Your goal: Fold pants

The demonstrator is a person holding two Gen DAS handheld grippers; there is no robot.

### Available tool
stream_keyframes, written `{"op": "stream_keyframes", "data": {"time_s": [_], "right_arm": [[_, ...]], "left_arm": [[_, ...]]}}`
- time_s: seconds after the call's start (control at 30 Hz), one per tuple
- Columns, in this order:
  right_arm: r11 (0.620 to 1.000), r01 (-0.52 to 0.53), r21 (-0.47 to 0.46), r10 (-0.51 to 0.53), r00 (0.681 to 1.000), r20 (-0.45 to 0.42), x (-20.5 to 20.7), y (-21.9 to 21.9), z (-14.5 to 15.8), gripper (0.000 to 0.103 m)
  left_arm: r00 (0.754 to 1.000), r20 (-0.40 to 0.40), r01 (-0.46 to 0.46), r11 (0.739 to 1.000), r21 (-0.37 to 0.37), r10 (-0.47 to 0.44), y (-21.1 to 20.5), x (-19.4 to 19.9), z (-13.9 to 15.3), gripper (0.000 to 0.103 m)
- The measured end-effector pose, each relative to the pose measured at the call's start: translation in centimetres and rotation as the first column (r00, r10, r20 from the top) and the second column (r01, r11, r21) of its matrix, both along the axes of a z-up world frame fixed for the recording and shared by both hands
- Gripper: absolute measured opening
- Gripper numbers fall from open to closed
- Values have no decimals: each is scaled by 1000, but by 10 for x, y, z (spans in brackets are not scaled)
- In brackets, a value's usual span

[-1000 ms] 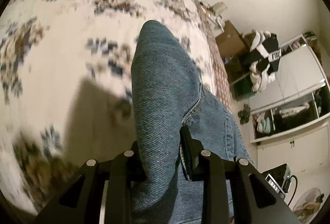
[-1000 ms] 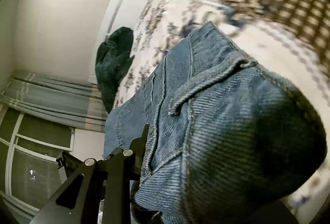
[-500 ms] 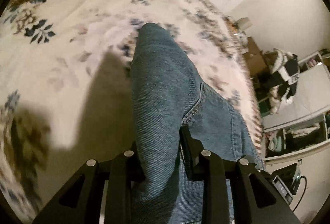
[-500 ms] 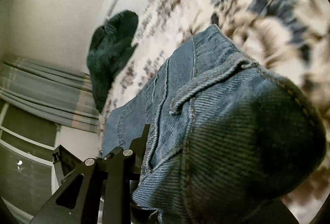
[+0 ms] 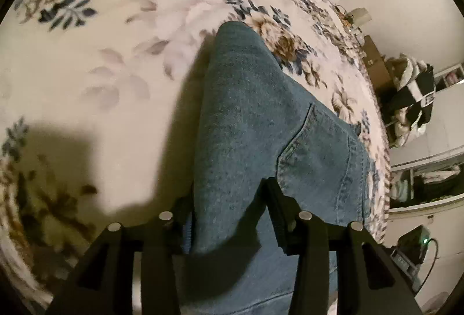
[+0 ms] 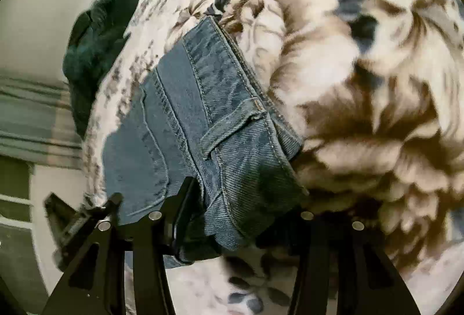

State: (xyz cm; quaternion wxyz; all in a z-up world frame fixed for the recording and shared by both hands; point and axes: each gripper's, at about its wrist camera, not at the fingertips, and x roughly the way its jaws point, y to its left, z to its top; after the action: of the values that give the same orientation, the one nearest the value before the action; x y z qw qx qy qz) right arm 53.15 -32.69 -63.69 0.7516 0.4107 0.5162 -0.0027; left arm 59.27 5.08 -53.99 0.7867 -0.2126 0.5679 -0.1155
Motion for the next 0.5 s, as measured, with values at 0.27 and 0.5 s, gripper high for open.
{"op": "stream_keyframes", "data": {"time_s": [0.27,0.5], "right_arm": [[979,-56,-195,35,994,-108,22,16,33,77],[830,-159,-535,91,984,-150,27,65,86,102]], "left_arm": [[996,4,83,964,251,-87,-27,-12,22,88],[989,37,110,890,442,-140,-55,-35,50,95]]}}
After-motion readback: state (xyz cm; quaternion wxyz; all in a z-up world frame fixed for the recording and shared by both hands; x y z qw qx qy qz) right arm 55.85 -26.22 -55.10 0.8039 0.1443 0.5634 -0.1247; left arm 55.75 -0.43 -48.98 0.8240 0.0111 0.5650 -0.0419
